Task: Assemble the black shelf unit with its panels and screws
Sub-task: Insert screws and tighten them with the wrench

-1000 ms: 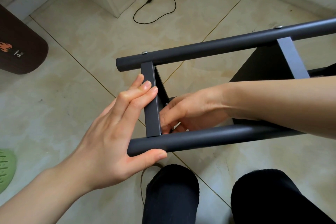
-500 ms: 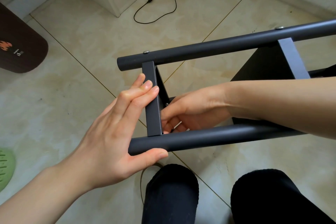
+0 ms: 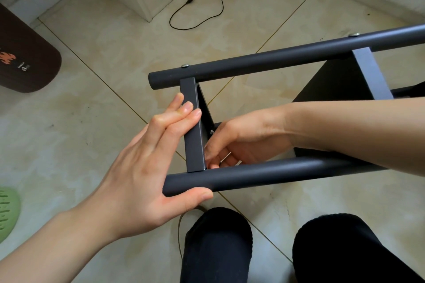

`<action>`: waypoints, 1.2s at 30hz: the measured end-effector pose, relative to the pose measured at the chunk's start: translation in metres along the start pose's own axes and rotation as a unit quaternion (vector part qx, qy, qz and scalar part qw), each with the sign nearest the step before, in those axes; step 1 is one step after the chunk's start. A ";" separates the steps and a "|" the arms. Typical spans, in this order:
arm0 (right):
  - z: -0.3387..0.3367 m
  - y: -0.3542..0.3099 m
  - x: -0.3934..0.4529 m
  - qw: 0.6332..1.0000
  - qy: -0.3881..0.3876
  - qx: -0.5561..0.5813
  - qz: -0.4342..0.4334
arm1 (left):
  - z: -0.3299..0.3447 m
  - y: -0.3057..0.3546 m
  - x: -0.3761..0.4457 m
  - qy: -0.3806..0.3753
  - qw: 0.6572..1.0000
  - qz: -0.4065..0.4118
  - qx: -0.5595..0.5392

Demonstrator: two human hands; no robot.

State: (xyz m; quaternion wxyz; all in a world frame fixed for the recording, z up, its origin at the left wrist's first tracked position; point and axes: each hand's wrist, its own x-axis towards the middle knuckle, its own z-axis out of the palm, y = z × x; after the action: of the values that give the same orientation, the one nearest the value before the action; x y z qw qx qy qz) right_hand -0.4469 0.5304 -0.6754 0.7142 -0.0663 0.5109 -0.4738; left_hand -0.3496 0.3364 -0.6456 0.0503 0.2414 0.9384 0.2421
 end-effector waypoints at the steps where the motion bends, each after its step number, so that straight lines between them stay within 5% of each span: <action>1: 0.000 0.000 0.000 1.000 0.001 -0.006 -0.002 | 0.000 0.000 0.000 0.000 1.000 0.000 0.000; 36: 0.001 0.001 0.002 0.999 0.037 -0.033 -0.019 | 0.000 0.000 0.000 -0.001 1.000 -0.005 -0.008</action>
State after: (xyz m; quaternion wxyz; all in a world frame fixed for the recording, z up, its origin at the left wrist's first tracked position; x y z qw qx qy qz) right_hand -0.4457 0.5287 -0.6768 0.6830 -0.0824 0.5511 -0.4722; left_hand -0.3495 0.3367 -0.6460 0.0542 0.2369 0.9375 0.2492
